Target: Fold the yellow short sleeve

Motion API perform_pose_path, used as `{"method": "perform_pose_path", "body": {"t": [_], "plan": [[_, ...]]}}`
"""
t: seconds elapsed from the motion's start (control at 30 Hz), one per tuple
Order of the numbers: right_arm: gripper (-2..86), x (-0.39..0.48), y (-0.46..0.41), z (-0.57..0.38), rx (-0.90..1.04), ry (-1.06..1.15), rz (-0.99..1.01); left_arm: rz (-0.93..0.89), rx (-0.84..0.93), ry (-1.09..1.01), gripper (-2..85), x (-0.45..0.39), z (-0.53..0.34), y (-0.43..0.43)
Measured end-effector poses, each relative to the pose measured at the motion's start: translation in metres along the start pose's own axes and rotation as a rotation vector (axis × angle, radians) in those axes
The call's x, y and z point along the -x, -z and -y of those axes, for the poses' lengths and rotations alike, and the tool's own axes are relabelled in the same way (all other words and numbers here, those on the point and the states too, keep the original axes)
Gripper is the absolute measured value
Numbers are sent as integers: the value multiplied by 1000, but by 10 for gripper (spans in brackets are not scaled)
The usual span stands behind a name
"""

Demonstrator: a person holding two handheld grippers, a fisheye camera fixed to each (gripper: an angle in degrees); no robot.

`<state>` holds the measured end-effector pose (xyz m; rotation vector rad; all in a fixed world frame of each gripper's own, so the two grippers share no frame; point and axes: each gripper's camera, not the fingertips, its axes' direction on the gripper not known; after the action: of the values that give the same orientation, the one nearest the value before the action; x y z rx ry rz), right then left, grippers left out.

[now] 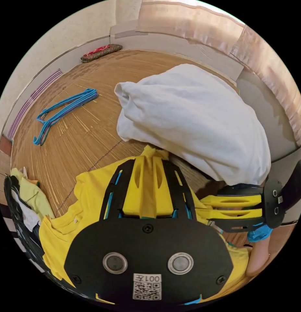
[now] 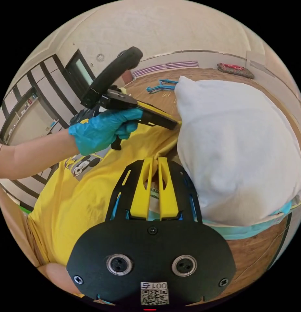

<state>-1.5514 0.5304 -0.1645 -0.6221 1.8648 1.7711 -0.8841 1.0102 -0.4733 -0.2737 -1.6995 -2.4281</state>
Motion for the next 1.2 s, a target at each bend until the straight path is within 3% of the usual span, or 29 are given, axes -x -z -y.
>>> {"method": "perform_pose_path", "body": {"t": [0.27, 0.53, 0.67, 0.77, 1.0, 1.2], "plan": [[21, 17, 16, 10, -99, 74, -58, -33, -166, 129, -14, 51, -35, 52], [22, 46, 20, 32, -75, 190, -66, -110, -206, 236, -14, 92, -101, 72], [24, 75, 11, 48, 88, 427, 186, -83, -181, 250, -11, 99, -140, 75], [31, 86, 5, 48, 184, 472, 171, -63, -120, 275, -8, 106, -165, 69], [63, 70, 20, 64, 49, 264, -65, -94, -155, 301, -10, 109, -190, 78], [88, 59, -37, 105, 221, 92, -187, -119, -177, 198, -8, 83, -183, 87]]}}
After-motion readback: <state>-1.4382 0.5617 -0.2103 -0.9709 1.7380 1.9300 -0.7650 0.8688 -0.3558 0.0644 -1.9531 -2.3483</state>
